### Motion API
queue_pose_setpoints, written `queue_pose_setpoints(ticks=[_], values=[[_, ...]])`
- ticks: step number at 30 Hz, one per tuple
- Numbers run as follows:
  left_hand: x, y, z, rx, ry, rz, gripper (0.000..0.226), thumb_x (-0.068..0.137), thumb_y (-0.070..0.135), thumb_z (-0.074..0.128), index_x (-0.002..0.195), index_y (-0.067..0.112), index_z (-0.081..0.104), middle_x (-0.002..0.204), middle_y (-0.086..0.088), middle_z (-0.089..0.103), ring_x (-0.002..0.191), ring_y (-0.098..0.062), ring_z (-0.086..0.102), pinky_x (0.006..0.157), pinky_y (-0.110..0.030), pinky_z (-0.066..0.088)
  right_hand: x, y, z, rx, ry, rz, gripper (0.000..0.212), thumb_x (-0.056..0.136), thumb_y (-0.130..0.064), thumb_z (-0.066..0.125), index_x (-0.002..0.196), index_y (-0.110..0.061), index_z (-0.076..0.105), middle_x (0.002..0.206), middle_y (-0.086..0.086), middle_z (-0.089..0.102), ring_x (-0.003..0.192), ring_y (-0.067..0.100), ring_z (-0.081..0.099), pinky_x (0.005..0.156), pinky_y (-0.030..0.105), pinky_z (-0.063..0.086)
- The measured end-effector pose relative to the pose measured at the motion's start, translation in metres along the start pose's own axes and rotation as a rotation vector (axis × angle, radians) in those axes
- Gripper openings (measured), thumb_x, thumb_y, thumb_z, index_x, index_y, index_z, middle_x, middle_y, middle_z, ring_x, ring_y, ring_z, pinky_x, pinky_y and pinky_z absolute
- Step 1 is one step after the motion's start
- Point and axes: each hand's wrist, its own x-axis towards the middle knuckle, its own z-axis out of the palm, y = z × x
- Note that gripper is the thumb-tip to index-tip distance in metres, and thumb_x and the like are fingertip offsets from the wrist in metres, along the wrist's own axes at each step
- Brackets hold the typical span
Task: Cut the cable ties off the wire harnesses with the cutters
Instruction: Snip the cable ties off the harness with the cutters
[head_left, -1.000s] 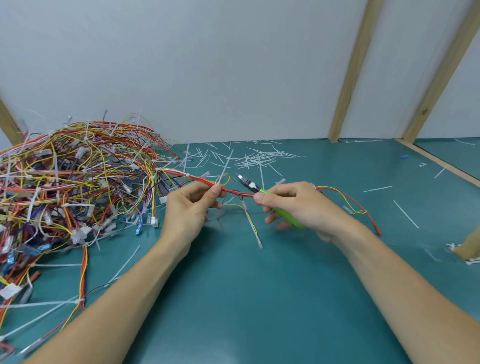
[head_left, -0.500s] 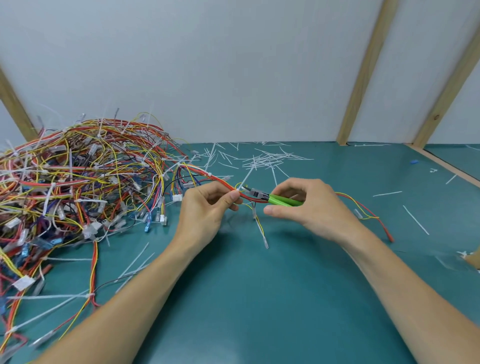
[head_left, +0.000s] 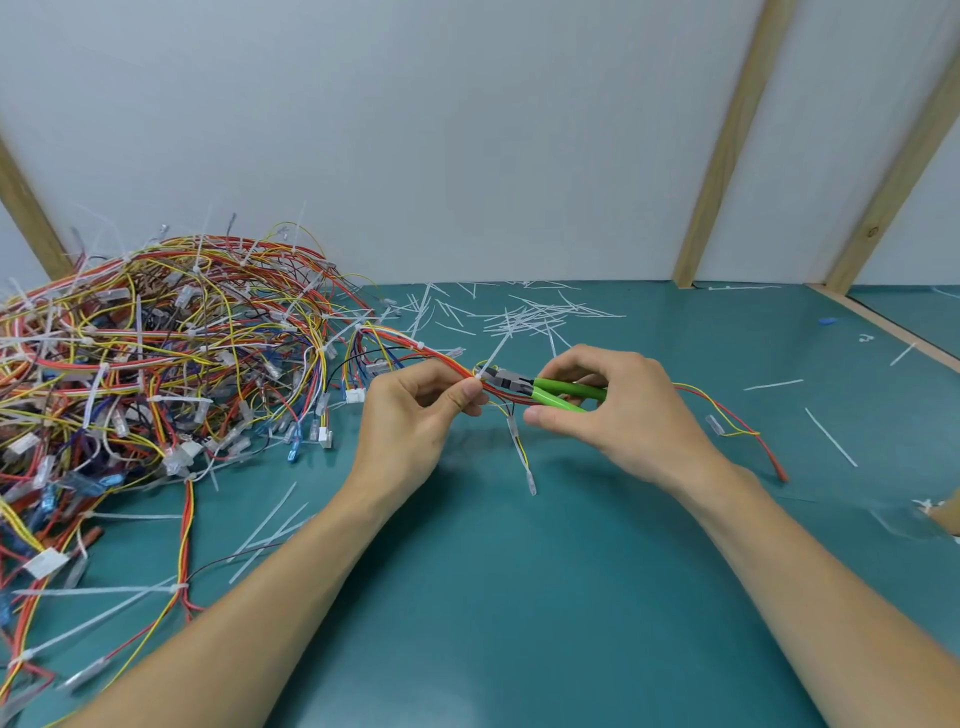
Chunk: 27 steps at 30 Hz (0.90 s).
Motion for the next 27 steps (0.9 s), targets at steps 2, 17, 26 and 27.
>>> queue_pose_setpoints(ticks=[2,17,26,27], values=[[0.0002,0.0003,-0.0006,-0.002,0.010,-0.007,0.015,0.093,0.014,0.070,0.079,0.013,0.072,0.076,0.001,0.077,0.072,-0.009,0.073,0.060,-0.008,0.044,-0.0001,0.0009,-0.0007,-0.027,0.012,-0.035,0.030,0.071,-0.049,0.089,0.090,-0.035,0.071,0.087,-0.022,0.074,0.087,0.002,0.071,0.084,0.036,0.057],[0.0008,0.0033,0.0003,-0.029,0.004,0.022,0.015,0.093,0.010,0.070,0.079,0.017,0.073,0.077,0.001,0.077,0.072,-0.010,0.073,0.061,-0.008,0.044,0.0000,0.0016,0.0033,0.062,-0.007,-0.071,0.028,0.073,-0.040,0.092,0.091,-0.032,0.073,0.087,-0.021,0.075,0.087,0.001,0.071,0.082,0.025,0.054],[-0.0035,0.0041,0.0033,-0.021,-0.012,0.024,0.016,0.093,0.013,0.070,0.078,0.014,0.072,0.075,-0.001,0.076,0.070,-0.010,0.072,0.061,-0.008,0.044,0.0002,0.0029,-0.0012,0.071,-0.046,-0.021,0.027,0.069,-0.058,0.086,0.083,-0.038,0.075,0.079,-0.018,0.075,0.065,0.006,0.066,0.065,0.026,0.049],[-0.0040,0.0040,0.0039,-0.021,-0.011,0.025,0.016,0.093,0.013,0.070,0.078,0.014,0.072,0.074,-0.002,0.076,0.070,-0.011,0.072,0.061,-0.008,0.044,-0.0003,0.0025,-0.0014,0.063,-0.050,-0.021,0.028,0.069,-0.061,0.083,0.082,-0.037,0.075,0.079,-0.018,0.075,0.064,0.005,0.064,0.064,0.026,0.048]])
